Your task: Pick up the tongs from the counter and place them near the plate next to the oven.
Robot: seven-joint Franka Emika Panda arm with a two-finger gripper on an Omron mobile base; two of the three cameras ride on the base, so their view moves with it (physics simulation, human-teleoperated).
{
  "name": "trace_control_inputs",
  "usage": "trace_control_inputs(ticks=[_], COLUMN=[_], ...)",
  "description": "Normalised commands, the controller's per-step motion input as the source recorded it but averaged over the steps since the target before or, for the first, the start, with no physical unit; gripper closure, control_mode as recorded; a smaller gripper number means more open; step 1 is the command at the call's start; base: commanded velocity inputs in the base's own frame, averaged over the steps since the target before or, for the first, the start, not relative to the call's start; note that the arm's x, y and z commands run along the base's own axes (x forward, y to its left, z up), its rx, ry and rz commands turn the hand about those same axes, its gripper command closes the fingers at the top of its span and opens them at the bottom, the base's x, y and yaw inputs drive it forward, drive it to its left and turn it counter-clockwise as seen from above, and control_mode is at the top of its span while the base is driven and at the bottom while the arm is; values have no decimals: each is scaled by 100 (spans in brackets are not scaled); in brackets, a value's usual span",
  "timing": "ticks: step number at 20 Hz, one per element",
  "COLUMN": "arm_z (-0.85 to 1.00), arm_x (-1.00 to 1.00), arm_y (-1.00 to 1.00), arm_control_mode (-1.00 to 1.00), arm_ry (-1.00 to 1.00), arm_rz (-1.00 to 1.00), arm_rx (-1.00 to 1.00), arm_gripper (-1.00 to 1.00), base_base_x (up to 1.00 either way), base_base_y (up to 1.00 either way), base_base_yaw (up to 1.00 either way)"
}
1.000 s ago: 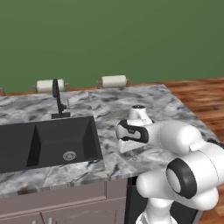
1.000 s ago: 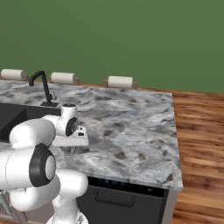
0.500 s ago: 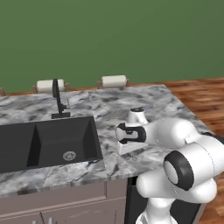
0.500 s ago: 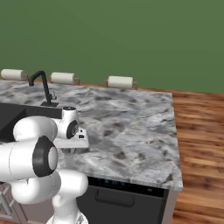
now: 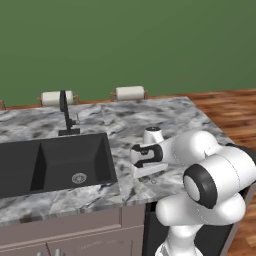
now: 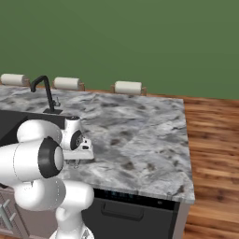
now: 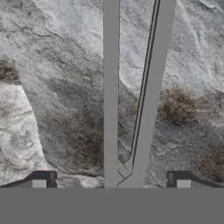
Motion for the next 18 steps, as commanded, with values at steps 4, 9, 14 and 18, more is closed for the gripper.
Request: trace_control_inputs(ticks=[4, 9, 14, 18], arm_z=[-13, -2, 0, 0], arm_x=[0, 0, 0, 0], arm_y=[0, 0, 0, 0], arm_control_mode=[-100, -100, -100, -100], arm_ry=[-6, 0, 0, 0], arm_rz=[0, 0, 0, 0], arm_rx=[0, 0, 0, 0], arm_gripper=[-100, -100, 100, 100], base_base_x=[0, 0, 0, 0], base_base_y=[0, 0, 0, 0], base_base_yaw=[0, 0, 0, 0])
